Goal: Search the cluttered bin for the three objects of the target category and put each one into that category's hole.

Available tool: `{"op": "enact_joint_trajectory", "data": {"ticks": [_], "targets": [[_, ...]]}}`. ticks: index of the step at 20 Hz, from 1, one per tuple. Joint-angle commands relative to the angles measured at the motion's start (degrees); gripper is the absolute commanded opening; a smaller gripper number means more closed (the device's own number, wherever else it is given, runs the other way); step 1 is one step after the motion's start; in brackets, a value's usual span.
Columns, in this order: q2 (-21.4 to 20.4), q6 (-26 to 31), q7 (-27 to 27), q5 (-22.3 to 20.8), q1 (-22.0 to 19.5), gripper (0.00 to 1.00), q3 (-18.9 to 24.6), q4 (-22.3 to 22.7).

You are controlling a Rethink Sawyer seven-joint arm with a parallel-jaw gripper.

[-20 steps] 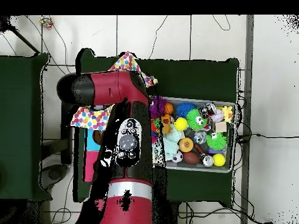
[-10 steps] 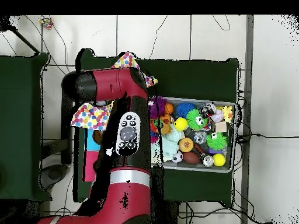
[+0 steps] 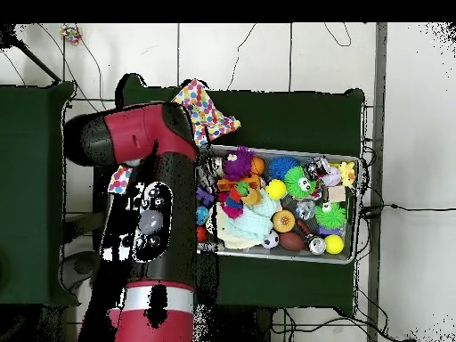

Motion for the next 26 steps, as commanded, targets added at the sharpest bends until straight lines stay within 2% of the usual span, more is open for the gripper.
{"op": "enact_joint_trajectory", "data": {"ticks": [1, 2, 5, 7, 9, 13, 18, 26], "targets": [[-6.82, -4.02, 4.45, -3.91, 1.11, 0.00, -1.10, 7.79], [-7.74, -4.37, 3.97, -4.65, 1.65, 0.00, -1.83, 7.77], [-10.53, -0.73, 4.17, -3.10, 2.65, 0.00, -1.81, 10.02], [-11.31, 1.25, 5.10, -0.31, 1.85, 0.00, -0.04, 12.09], [-10.90, 3.94, 6.26, 3.77, -0.08, 0.00, 2.87, 14.34], [-9.12, 3.51, 4.45, 5.10, -2.09, 0.00, 4.32, 14.49], [-6.33, 8.41, 1.89, 3.60, -2.05, 0.00, 3.30, 11.12], [-2.59, 6.66, 0.94, -0.44, -0.51, 0.00, 1.25, 8.02]]}}
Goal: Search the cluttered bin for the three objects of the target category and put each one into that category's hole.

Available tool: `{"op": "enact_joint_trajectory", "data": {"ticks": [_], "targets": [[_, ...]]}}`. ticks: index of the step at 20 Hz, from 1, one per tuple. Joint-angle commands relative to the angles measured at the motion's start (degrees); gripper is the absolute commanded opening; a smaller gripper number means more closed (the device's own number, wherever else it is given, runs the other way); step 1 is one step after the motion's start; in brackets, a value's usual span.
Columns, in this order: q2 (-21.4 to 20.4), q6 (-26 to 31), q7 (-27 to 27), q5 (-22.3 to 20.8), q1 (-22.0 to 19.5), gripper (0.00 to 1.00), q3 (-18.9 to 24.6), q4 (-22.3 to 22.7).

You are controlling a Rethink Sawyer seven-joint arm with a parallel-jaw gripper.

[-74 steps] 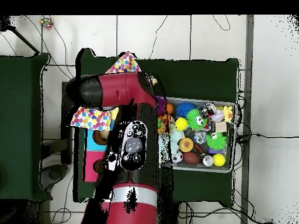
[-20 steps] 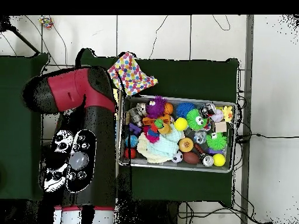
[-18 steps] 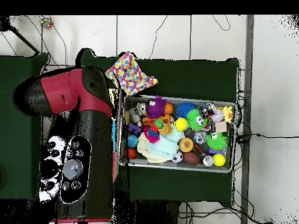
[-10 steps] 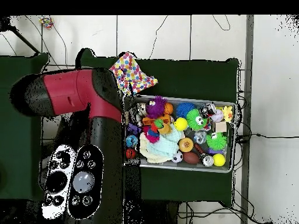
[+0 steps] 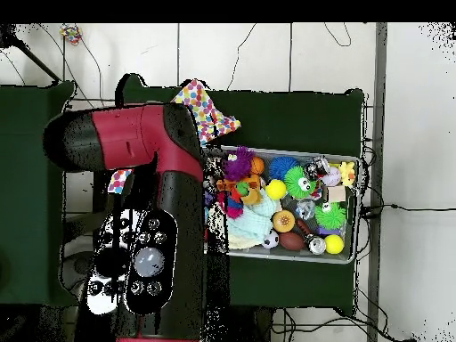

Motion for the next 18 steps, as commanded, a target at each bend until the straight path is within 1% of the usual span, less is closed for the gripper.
{"op": "enact_joint_trajectory", "data": {"ticks": [1, 5, 8, 11, 13, 15, 16, 18], "targets": [[5.93, 6.91, 1.07, -4.14, 0.16, 0.00, 2.37, 2.70], [7.68, 6.26, 1.44, -6.11, 1.26, 0.00, 0.93, 0.59], [9.01, 4.34, 0.27, -7.89, 1.51, 0.00, 0.60, -0.54], [9.34, 3.03, -0.55, -8.69, 1.29, 0.00, 1.12, -0.05], [9.29, 2.42, -2.18, -9.17, 0.65, 0.00, 1.99, 0.02], [9.65, 0.56, -4.66, -10.38, -0.22, 0.00, 2.68, -0.39], [9.98, -1.34, -5.31, -11.55, -0.35, 0.00, 2.53, -0.50], [10.36, -3.41, -5.29, -13.38, -0.16, 0.00, 1.90, -0.67]]}}
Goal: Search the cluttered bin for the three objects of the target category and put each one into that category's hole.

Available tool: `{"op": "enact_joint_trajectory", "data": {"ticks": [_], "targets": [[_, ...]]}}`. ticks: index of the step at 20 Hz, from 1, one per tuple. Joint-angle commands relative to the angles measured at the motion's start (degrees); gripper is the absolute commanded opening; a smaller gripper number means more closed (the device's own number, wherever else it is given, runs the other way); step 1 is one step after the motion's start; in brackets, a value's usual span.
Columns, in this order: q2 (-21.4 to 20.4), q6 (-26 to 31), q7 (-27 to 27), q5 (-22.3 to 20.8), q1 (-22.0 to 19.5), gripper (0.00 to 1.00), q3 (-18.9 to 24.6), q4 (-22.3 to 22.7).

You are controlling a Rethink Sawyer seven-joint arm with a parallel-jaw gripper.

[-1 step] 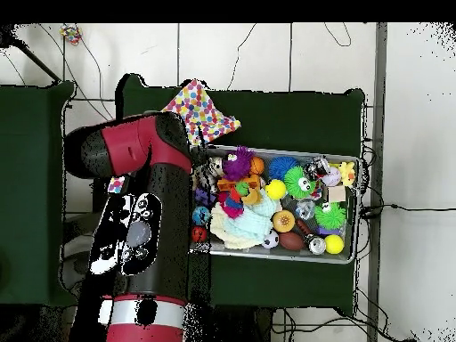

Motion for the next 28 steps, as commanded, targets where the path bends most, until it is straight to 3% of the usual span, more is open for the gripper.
{"op": "enact_joint_trajectory", "data": {"ticks": [1, 10, 12, 15, 17, 24, 28], "targets": [[2.84, -4.16, -5.00, -7.48, -1.71, 0.00, 2.31, 0.78], [3.01, -6.81, -6.33, -12.53, -1.94, 0.00, 3.00, -0.14], [2.34, -12.84, -1.26, -18.13, 2.26, 0.00, -2.21, 0.08], [2.03, -13.86, 7.14, -20.18, 6.83, 0.00, -6.58, 3.27], [1.91, -14.39, 8.65, -19.74, 7.48, 0.00, -6.78, 4.59], [-0.11, -15.02, 5.14, -16.93, 5.88, 0.00, -5.24, 6.00], [-0.21, -16.53, 5.97, -17.59, 6.54, 0.00, -6.05, 6.18]]}}
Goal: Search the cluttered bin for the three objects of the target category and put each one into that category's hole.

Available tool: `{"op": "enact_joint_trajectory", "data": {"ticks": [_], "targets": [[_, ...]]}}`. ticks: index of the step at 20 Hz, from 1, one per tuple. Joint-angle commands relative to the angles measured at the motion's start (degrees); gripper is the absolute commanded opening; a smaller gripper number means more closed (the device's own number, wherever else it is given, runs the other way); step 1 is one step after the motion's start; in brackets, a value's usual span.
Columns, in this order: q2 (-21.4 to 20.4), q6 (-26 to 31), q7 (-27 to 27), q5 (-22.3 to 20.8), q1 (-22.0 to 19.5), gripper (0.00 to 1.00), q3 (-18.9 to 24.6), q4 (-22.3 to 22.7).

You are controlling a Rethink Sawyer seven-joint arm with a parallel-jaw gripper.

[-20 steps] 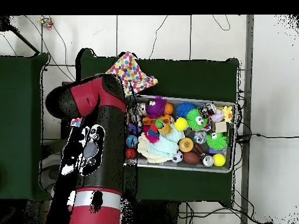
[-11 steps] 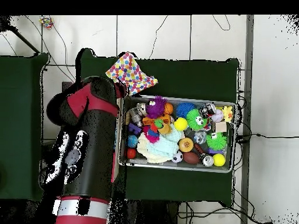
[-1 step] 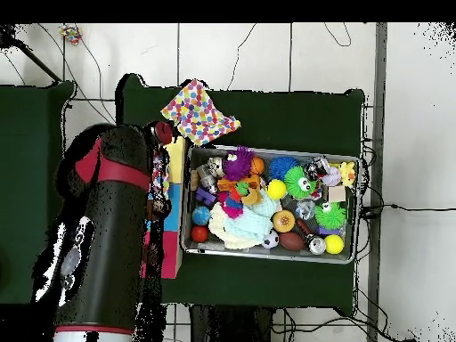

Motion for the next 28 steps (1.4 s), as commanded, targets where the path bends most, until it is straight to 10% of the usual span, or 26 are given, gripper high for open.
{"op": "enact_joint_trajectory", "data": {"ticks": [1, 11, 18, 28], "targets": [[-0.42, -2.44, 6.26, -1.35, -1.34, 0.00, 1.22, 6.83], [-3.08, 7.32, -6.08, 6.81, -11.10, 0.00, 13.70, 9.81], [0.42, -6.17, 7.00, -4.92, -0.63, 0.00, 0.27, 7.02], [2.32, -10.21, 12.58, -4.18, 3.26, 0.00, -4.47, 9.25]]}}
